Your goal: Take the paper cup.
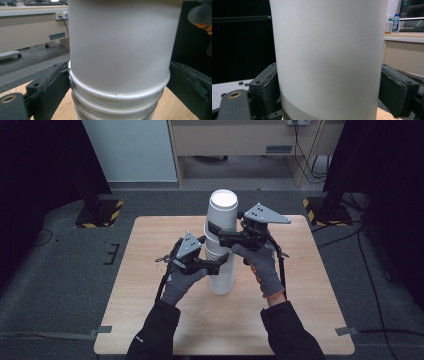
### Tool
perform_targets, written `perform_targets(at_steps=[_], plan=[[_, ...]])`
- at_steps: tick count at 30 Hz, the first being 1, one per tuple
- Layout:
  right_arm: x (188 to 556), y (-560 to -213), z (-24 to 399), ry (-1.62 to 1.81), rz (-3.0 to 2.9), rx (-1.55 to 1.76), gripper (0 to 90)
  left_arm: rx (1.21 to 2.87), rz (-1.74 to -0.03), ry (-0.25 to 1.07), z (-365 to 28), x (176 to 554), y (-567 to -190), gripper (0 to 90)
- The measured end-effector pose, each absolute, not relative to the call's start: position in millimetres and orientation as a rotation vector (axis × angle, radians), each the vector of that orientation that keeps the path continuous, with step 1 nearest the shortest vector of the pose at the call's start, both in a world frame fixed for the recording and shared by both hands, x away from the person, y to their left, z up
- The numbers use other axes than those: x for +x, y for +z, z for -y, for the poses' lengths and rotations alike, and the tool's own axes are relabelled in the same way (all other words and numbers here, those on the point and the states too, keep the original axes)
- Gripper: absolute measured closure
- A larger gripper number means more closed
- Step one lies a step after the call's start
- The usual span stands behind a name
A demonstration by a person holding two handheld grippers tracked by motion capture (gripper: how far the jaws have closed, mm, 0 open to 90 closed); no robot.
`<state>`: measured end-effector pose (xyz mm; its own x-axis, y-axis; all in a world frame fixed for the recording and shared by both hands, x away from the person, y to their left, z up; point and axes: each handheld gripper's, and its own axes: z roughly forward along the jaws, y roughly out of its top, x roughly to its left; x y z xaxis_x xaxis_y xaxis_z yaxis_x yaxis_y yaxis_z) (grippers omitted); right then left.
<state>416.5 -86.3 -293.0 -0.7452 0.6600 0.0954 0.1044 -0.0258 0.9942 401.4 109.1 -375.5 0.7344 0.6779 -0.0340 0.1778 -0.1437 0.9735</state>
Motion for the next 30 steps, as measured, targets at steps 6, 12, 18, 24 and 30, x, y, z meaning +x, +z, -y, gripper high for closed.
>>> perform_targets(at_steps=[6,12,18,24,30], plan=[[415,-285,90,1.881,-1.813,0.794,15.4,1.688,-0.689,0.498,-109,401,-375,4.8],[413,-278,92,1.894,-1.798,0.782,15.4,1.680,-0.690,0.497,-110,400,-374,5.4],[411,-268,96,1.937,-1.749,0.779,15.3,1.679,-0.693,0.497,-110,400,-374,5.3],[409,-260,108,1.959,-1.685,0.793,15.3,1.671,-0.687,0.497,-112,399,-374,6.2],[408,-254,117,1.984,-1.647,0.810,15.3,1.667,-0.684,0.503,-113,396,-375,7.9]])
